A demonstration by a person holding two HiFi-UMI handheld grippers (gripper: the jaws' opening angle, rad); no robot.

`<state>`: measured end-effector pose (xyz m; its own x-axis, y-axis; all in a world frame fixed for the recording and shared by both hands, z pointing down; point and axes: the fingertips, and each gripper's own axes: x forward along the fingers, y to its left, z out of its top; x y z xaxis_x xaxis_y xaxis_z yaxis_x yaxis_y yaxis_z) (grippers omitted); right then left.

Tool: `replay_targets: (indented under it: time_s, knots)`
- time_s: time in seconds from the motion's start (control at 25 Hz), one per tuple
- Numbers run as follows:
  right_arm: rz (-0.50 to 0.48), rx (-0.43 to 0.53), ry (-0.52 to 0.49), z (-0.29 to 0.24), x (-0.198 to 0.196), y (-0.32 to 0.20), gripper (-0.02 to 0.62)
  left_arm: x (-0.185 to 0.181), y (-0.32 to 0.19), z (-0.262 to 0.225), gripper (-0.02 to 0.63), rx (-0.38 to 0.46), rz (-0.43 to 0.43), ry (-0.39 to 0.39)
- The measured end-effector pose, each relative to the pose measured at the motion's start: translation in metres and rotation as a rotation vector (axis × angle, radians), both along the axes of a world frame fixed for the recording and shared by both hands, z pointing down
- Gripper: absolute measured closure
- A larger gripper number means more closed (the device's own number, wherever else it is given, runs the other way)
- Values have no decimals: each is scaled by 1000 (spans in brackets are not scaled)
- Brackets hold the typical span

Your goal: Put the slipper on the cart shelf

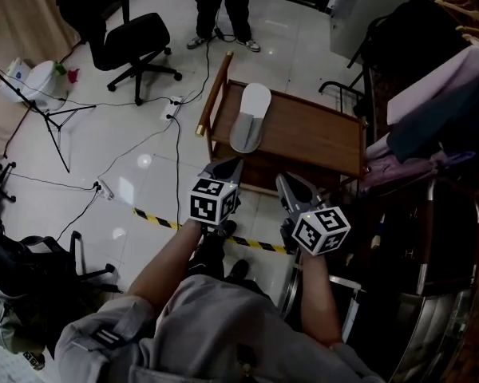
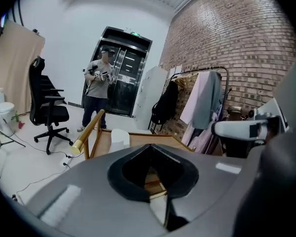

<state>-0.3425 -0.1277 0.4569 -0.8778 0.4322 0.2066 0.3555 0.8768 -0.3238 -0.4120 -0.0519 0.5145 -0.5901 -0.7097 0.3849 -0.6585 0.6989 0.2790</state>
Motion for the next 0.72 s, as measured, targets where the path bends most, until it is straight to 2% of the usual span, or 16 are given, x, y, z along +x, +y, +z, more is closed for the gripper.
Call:
replay_targets:
  time_s: [0.28, 0.4, 0.48, 0.72]
  knots:
    - [81, 31, 50, 15, -63, -18, 595, -76, -27, 45, 598, -47, 10, 4]
    - [115, 35, 62, 16, -82, -22, 595, -106, -37, 67, 590, -83, 5, 35]
    - [127, 30, 68, 18, -90, -22, 595, -122, -42, 85, 530, -115, 4, 66]
    - [165, 8, 80, 24, -107, -33, 595, -166, -68, 136, 401, -204, 29, 150]
